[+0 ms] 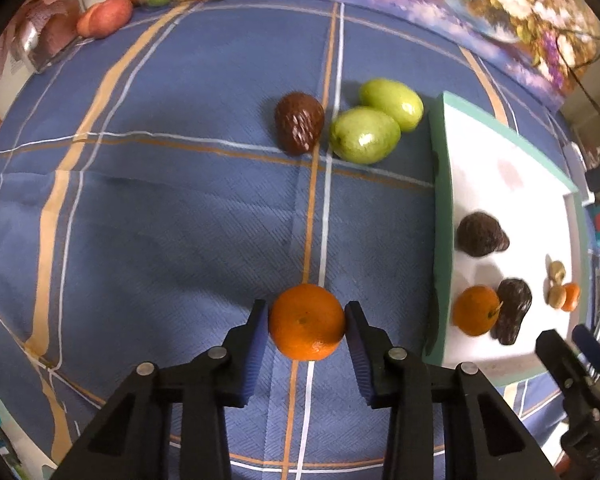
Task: Organize fruits
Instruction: 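Lift the mandarin in left tool while right tool approaches a large green fruit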
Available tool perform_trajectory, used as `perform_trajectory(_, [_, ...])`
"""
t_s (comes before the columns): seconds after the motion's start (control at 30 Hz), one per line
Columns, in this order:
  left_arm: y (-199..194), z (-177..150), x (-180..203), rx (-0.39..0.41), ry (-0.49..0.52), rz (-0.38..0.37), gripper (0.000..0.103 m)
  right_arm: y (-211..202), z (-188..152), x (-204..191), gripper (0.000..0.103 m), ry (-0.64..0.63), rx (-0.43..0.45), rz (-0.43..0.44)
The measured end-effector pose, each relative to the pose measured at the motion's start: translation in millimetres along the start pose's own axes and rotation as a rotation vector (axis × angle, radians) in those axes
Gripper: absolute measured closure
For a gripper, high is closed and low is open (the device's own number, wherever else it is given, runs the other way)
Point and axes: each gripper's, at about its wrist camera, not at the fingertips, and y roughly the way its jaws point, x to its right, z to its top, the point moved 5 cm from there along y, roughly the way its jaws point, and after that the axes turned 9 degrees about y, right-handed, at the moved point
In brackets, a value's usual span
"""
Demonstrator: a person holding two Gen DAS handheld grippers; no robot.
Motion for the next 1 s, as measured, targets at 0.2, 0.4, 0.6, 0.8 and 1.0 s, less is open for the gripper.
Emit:
perform_trajectory(0.2, [-19, 9, -9, 0.073, -0.043, -0.004, 0.062, 0, 4, -3, 0.006, 0.000, 0.016, 0.026])
perform_trajectory(0.4, [-34, 17, -24, 0.139, -0.092, 0.003, 0.063, -6, 15, -16, 0.006, -0.022, 0.082, 0.096])
perform_trajectory(0.6, [-48, 28, -50, 0.198, -0.144, 0.017, 0.063, -15, 28, -27, 0.006, -0.018, 0.153, 0.175])
perform_trajectory(0.8, [-47, 44, -66, 0.217, -0.187, 0.007, 0.063, -16, 41, -47, 0.006, -0.068, 0.200, 0.200])
perform_trajectory(1.0, [-45, 56, -83, 0.235, -0.238, -0.009, 0.063, -13, 52, -73, 0.006, -0.124, 0.206, 0.219])
